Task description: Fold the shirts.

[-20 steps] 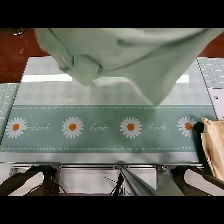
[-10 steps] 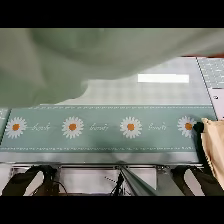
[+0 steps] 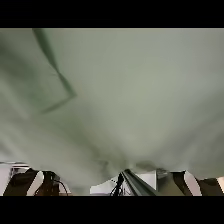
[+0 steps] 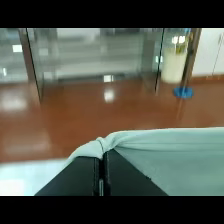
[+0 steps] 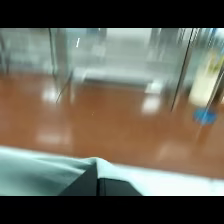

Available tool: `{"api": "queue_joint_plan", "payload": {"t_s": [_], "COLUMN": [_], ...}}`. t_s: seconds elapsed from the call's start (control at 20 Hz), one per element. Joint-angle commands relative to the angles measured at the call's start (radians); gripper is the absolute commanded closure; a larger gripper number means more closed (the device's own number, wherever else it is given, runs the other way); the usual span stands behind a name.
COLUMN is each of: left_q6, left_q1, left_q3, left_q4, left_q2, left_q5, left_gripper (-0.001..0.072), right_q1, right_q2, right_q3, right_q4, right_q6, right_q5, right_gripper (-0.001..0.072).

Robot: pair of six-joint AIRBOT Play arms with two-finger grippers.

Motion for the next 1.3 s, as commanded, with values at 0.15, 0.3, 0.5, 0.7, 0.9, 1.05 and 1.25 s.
{"api": "queue_joint_plan", "payload": {"t_s": [0.15, 0.3, 0.5, 0.7, 0.9, 1.05, 1.25], "left_q6": [-0.019, -0.021, -0.024, -0.12, -0.212, -0.212, -0.212], "left_q1": [-0.013, -0.057, -0.092, -0.082, -0.085, -0.084, -0.084], "left_q3": [-0.4, -0.481, -0.417, -0.282, -0.238, -0.238, -0.238], "left_q4": [-0.021, -0.052, -0.092, -0.094, -0.098, -0.105, -0.119], "left_q2": [-0.171, -0.357, -0.666, -0.918, -1.062, -1.112, -1.144], "left_q5": [0.094, 0.289, 0.515, 0.56, 0.561, 0.562, 0.562], "left_gripper": [0.0686, 0.0685, 0.0685, 0.0685, 0.0685, 0.0684, 0.0685], "right_q1": [0.018, 0.128, 0.204, 0.204, 0.204, 0.205, 0.205], "right_q2": [-0.098, -0.325, -0.734, -1.086, -1.28, -1.34, -1.371], "right_q3": [-0.478, -0.577, -0.485, -0.182, 0.031, 0.081, 0.081], "right_q4": [0.248, 0.228, 0.236, 0.238, 0.238, 0.238, 0.239], "right_q6": [-0.141, -0.186, -0.187, -0.098, -0.016, -0.011, -0.011], "right_q5": [-0.119, -0.242, -0.438, -0.429, -0.41, -0.401, -0.393], "right_gripper": [0.0689, 0.0689, 0.069, 0.069, 0.069, 0.0689, 0.0689]}}
